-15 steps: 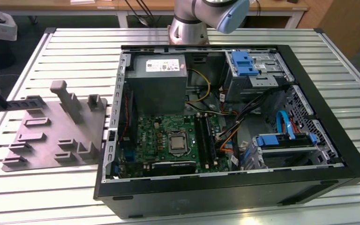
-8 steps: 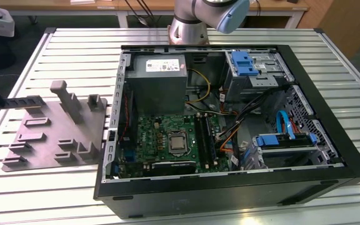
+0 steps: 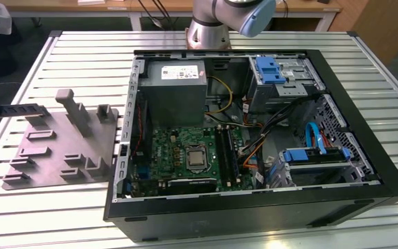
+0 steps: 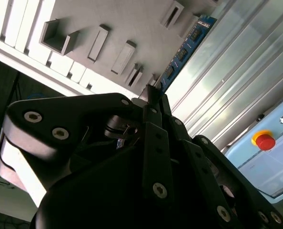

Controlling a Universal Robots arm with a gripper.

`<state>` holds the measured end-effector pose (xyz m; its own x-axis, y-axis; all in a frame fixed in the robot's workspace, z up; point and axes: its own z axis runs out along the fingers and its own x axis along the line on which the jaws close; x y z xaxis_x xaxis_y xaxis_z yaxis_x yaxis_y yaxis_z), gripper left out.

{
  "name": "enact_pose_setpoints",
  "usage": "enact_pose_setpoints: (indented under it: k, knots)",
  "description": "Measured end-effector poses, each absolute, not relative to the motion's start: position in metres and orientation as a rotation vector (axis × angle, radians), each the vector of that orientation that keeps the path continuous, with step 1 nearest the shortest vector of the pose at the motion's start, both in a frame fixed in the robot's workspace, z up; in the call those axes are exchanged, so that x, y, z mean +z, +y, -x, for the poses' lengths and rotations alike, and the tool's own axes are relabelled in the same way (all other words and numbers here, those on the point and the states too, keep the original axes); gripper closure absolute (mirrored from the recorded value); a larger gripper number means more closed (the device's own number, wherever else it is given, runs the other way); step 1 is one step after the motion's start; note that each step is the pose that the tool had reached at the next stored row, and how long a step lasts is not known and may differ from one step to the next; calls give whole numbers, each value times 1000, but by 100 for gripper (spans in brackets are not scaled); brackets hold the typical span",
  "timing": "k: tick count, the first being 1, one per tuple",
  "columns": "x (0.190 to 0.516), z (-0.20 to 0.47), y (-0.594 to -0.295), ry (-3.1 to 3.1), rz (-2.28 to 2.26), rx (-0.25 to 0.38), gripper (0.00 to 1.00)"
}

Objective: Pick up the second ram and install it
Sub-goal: 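Pick up the second ram and move it above second insertion slot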

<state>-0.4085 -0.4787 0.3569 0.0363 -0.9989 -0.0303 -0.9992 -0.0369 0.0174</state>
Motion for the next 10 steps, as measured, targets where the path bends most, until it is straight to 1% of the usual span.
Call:
enact_pose_setpoints:
  k: [10]
  knots:
    - [371, 408, -479, 2174, 2255, 53, 86]
